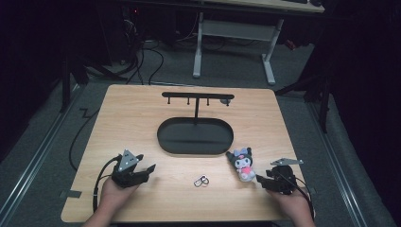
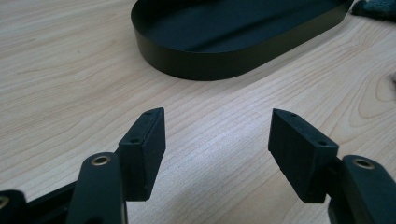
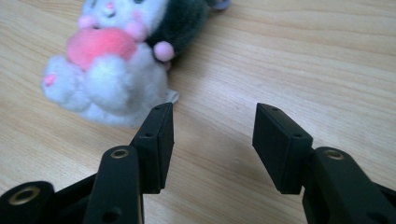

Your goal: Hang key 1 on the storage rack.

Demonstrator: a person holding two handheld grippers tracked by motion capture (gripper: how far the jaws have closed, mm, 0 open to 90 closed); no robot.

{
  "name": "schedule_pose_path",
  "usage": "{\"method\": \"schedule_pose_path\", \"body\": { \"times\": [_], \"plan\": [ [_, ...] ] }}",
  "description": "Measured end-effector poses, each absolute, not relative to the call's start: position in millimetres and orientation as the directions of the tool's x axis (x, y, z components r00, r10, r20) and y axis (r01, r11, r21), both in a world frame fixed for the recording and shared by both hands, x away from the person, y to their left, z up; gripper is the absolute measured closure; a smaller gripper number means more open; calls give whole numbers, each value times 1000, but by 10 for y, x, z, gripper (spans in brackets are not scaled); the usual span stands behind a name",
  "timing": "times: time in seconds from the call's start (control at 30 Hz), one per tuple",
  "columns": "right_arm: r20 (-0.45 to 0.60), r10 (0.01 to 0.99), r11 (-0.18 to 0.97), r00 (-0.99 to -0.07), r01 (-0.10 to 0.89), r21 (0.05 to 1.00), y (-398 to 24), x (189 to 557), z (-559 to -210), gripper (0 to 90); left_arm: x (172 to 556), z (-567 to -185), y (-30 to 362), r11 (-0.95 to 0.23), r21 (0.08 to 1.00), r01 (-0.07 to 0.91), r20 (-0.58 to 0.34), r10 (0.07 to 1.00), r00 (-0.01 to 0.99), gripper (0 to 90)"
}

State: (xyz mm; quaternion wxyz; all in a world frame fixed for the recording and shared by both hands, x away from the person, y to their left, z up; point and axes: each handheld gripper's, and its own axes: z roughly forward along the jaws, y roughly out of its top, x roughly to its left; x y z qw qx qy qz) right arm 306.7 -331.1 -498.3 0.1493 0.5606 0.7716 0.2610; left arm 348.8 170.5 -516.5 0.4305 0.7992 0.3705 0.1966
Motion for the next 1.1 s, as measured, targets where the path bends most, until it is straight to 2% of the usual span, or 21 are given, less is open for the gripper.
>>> {"method": "schedule_pose_path", "body": {
  "times": [0.13,0.5,0.83,1.1],
  "plan": [
    [71,944,235,-321,809,538,-3317,3100,-4936,447,3476,-5149,1713,-346,841,416,-4,764,645,373],
    [24,922,339,-387,835,434,-3202,3179,-4801,395,3466,-5140,1697,-341,847,408,-6,761,649,372],
    [-2,893,431,-450,854,292,-3097,3253,-4744,350,3444,-5128,1695,-346,848,401,-5,751,660,370],
    [63,899,408,-433,882,235,-2927,3264,-4728,264,3420,-5132,1689,-368,844,391,9,737,676,370]
  ]
}}
